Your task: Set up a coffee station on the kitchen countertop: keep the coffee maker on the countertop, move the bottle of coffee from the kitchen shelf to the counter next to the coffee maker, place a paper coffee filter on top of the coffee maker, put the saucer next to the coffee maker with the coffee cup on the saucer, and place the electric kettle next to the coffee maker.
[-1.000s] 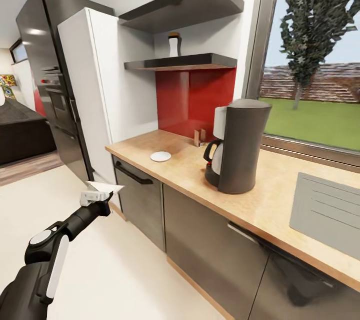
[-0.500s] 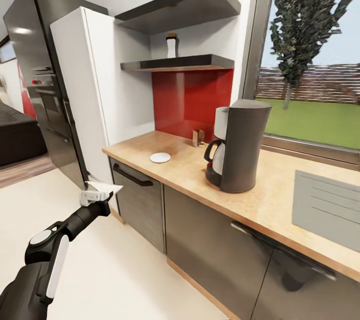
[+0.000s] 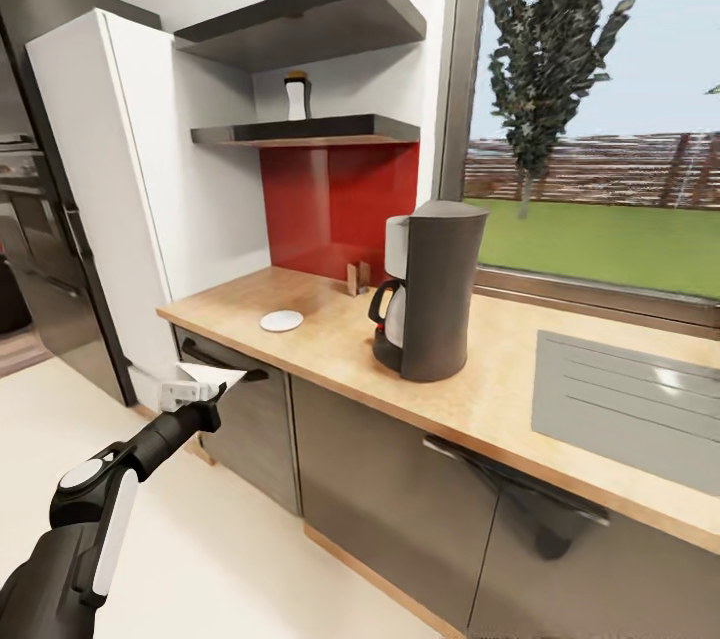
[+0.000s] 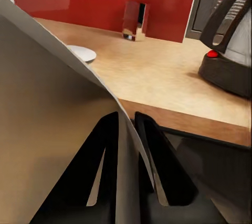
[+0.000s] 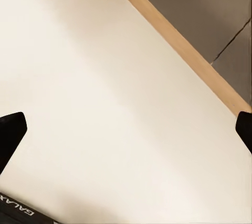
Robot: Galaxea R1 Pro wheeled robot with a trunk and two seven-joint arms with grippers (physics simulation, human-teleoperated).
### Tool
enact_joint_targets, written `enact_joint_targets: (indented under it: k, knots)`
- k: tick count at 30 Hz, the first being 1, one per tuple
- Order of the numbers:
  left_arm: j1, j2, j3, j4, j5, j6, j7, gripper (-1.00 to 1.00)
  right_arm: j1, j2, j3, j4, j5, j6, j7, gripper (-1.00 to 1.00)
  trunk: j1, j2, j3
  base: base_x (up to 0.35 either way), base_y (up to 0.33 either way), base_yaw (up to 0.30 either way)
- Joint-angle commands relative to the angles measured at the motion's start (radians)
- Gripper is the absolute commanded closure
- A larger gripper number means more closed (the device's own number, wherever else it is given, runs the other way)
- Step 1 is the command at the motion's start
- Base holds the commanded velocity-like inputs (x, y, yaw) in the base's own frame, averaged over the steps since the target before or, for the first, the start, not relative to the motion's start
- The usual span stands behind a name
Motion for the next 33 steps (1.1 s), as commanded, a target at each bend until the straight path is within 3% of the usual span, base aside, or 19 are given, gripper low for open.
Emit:
enact_joint_targets:
  k: [1,22,33]
  knots:
    - [-0.001,0.000,0.002,-0.001,0.000,0.006,-0.006,1.00,-0.001,-0.001,0.005,0.001,0.003,-0.003,-0.001,-1.00,0.000,-0.001,0.000,0.000,0.000,-0.256]
    - [-0.001,0.000,0.002,-0.001,0.000,0.006,-0.006,1.00,-0.001,-0.001,0.005,0.001,0.004,-0.005,-0.003,-1.00,0.000,-0.001,0.002,0.046,0.061,-0.037]
    - [-0.001,0.000,0.001,-0.001,-0.001,0.006,-0.006,1.00,-0.001,-0.001,0.005,0.001,0.003,-0.005,-0.003,-1.00,-0.042,0.076,0.036,0.000,0.000,0.000]
